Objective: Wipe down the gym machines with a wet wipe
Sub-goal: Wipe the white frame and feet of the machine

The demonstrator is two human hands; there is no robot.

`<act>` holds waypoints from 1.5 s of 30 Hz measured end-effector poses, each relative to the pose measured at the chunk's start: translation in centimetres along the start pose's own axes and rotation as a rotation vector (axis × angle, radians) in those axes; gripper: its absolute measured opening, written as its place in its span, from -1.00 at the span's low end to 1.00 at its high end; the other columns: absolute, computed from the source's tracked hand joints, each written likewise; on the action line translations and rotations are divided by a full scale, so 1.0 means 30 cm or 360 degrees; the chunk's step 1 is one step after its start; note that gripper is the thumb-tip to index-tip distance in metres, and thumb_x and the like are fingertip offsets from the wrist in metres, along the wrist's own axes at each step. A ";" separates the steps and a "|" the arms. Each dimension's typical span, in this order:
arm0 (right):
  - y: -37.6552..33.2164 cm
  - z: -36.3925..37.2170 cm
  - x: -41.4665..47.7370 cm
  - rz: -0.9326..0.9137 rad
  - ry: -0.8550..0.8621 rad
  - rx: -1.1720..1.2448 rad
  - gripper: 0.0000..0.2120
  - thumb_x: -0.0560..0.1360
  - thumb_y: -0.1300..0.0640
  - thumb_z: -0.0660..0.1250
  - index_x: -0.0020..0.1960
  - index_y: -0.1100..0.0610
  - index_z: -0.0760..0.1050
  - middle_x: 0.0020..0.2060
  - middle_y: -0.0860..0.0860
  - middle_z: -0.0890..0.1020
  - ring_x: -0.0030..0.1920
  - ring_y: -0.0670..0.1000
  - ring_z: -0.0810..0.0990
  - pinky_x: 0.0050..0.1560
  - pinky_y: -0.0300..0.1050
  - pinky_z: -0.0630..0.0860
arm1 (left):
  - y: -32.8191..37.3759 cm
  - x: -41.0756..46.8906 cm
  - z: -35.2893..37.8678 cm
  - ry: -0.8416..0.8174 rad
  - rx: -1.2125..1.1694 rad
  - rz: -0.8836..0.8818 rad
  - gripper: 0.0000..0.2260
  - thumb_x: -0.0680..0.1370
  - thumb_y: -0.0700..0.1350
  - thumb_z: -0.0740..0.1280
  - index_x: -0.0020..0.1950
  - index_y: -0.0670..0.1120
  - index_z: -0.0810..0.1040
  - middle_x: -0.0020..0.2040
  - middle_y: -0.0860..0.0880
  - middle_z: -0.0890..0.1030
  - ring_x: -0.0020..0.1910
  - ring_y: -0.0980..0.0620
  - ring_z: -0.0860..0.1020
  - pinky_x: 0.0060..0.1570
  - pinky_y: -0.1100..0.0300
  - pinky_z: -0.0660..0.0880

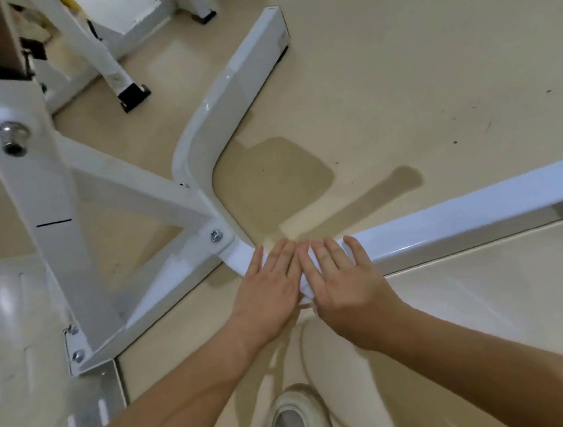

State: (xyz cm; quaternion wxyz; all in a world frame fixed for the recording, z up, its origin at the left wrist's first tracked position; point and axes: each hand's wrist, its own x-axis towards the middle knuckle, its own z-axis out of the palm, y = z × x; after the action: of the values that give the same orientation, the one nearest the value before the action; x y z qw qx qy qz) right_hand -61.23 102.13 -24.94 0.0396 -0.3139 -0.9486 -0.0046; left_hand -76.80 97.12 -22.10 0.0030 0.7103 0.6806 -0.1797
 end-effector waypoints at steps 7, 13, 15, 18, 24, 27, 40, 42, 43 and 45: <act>-0.138 -0.054 0.226 0.0121 -0.0340 0.0097 -0.57 0.51 -0.03 0.28 0.23 0.26 0.41 0.06 0.16 0.48 0.07 0.16 0.49 0.15 0.00 0.36 | -0.110 -0.165 -0.038 0.0149 -0.0866 -0.0585 -0.28 0.56 -0.20 0.20 0.58 -0.09 -0.20 0.59 -0.01 -0.10 0.54 0.07 -0.02 0.44 0.26 0.04; -0.263 -0.026 0.396 0.0215 -0.0354 0.0302 -0.41 0.35 -0.14 0.43 0.17 0.26 0.41 -0.07 0.09 0.61 -0.12 0.04 0.64 -0.26 -0.14 0.26 | -0.083 -0.292 -0.009 0.0182 -0.1161 -0.0813 -0.34 0.43 -0.32 0.20 0.52 -0.04 0.16 0.51 0.04 0.19 0.45 0.07 0.21 0.36 0.25 0.22; -0.301 -0.010 0.449 0.0281 -0.0276 0.0411 -0.47 0.52 -0.04 0.27 0.30 0.30 0.26 0.10 0.12 0.55 0.03 0.10 0.62 -0.19 -0.10 0.29 | -0.077 -0.301 -0.014 0.0143 -0.1202 -0.0858 -0.36 0.43 -0.30 0.19 0.49 0.02 0.19 0.45 0.09 0.24 0.40 0.08 0.27 0.32 0.16 0.32; -0.298 -0.014 0.427 0.0228 -0.0316 0.0368 -0.39 0.57 -0.10 0.20 0.38 0.33 0.17 0.13 0.14 0.53 0.05 0.13 0.61 -0.17 -0.09 0.32 | -0.064 -0.300 -0.031 0.0107 -0.1231 -0.0917 -0.35 0.44 -0.29 0.19 0.51 0.01 0.17 0.47 0.10 0.24 0.41 0.08 0.27 0.31 0.22 0.27; -0.007 -0.090 0.150 -0.0047 -0.0536 -0.0127 -0.46 0.35 0.00 0.47 0.22 0.22 0.42 -0.07 0.08 0.57 -0.08 0.12 0.59 -0.07 -0.01 0.47 | 0.010 -0.257 -0.089 -0.0039 -0.1274 -0.0677 -0.48 0.51 -0.20 0.15 0.46 0.08 0.23 0.42 0.11 0.30 0.34 0.02 0.36 0.25 0.14 0.38; 0.082 -0.119 0.168 -0.0042 -0.0647 -0.0125 -0.43 0.50 0.13 0.25 0.44 0.18 0.12 0.24 0.06 0.44 0.27 0.11 0.44 0.22 0.08 0.33 | -0.084 -0.248 -0.127 -0.0284 -0.0864 -0.0331 -0.53 0.54 -0.22 0.10 0.45 0.03 0.20 0.40 0.03 0.32 0.29 -0.05 0.38 0.17 -0.02 0.46; -0.240 0.013 0.287 -0.0252 -0.0178 0.0005 -0.49 0.47 0.26 0.04 0.38 0.40 0.36 0.33 0.36 0.43 0.29 0.32 0.48 0.18 0.14 0.50 | -0.419 -0.441 -0.126 -0.0447 -0.0798 -0.0216 -0.61 0.59 -0.15 0.16 0.40 0.11 0.38 0.37 0.17 0.36 0.34 0.14 0.35 0.30 0.26 0.29; -0.151 -0.017 0.207 -0.0395 -0.0121 -0.0054 -0.46 0.45 0.28 -0.03 0.37 0.36 0.40 0.35 0.31 0.44 0.31 0.27 0.48 0.25 0.09 0.46 | -0.390 -0.417 -0.051 -0.0203 -0.0987 -0.0249 -0.63 0.56 -0.19 0.19 0.35 0.06 0.45 0.34 0.13 0.41 0.31 0.11 0.40 0.28 0.24 0.31; -0.092 -0.029 0.163 -0.0418 -0.0127 -0.0079 -0.45 0.45 0.28 -0.03 0.38 0.35 0.40 0.35 0.28 0.45 0.31 0.25 0.49 0.30 0.06 0.41 | -0.376 -0.402 -0.015 -0.0041 -0.1108 -0.0313 -0.63 0.54 -0.22 0.21 0.33 0.02 0.48 0.32 0.10 0.44 0.29 0.09 0.42 0.27 0.24 0.32; 0.031 -0.063 0.081 -0.0378 -0.0189 -0.0166 -0.45 0.46 0.27 -0.03 0.39 0.34 0.38 0.34 0.27 0.47 0.30 0.25 0.51 0.33 0.04 0.30 | -0.344 -0.373 0.028 0.0206 -0.1338 -0.0476 -0.61 0.51 -0.26 0.21 0.31 -0.03 0.51 0.31 0.05 0.47 0.27 0.10 0.41 0.24 0.32 0.25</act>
State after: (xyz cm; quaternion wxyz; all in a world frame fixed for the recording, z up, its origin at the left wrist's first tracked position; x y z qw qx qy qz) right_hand -62.50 104.26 -22.90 -0.0339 -0.2007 -0.9782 -0.0398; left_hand -87.11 86.86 -17.50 0.2228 0.5510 0.7884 0.1587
